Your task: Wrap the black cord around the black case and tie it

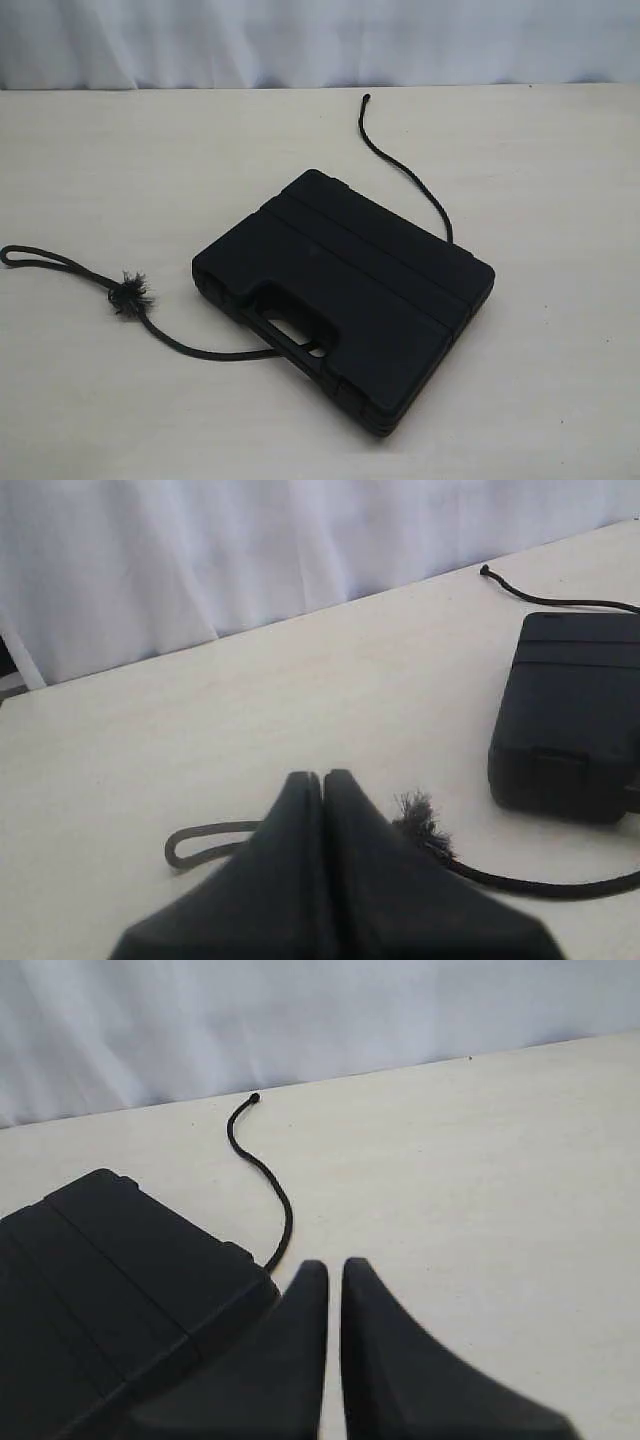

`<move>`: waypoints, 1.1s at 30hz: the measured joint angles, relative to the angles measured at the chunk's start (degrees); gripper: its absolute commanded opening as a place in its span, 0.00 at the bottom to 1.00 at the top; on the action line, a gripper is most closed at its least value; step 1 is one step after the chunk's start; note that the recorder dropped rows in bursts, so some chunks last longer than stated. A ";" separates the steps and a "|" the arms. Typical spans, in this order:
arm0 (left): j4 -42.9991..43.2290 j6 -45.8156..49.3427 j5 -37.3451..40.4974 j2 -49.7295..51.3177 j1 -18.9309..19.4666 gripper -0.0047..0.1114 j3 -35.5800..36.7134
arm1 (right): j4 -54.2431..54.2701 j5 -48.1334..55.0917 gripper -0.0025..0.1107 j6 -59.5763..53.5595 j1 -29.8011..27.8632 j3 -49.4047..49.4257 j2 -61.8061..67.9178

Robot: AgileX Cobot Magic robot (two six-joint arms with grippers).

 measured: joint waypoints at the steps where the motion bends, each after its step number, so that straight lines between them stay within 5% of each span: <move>1: 0.00 0.00 -0.33 0.00 0.00 0.04 0.00 | 0.00 0.00 0.06 0.00 0.00 0.00 0.00; 4: -4.80 0.00 -5.68 0.00 0.00 0.04 0.00 | 0.24 -3.35 0.06 0.00 0.00 0.00 0.00; 8: -17.65 0.00 -23.72 0.00 0.00 0.04 0.00 | 12.13 -15.72 0.06 0.00 0.00 0.00 0.00; 13: -24.40 -5.25 -30.58 0.00 0.00 0.04 0.00 | 22.03 -21.58 0.06 0.00 0.00 0.00 0.00; 20: -25.35 -17.10 -35.07 -0.02 0.00 0.04 0.00 | 25.40 -27.06 0.06 1.22 0.00 0.00 0.00; 26: -24.05 -25.92 -43.40 -0.01 0.00 0.04 -0.56 | 24.55 -37.40 0.06 16.01 0.00 0.00 0.00; 33: -15.94 -29.57 -39.79 13.95 0.00 0.04 -13.01 | 20.30 -45.41 0.06 22.49 0.00 -1.85 2.80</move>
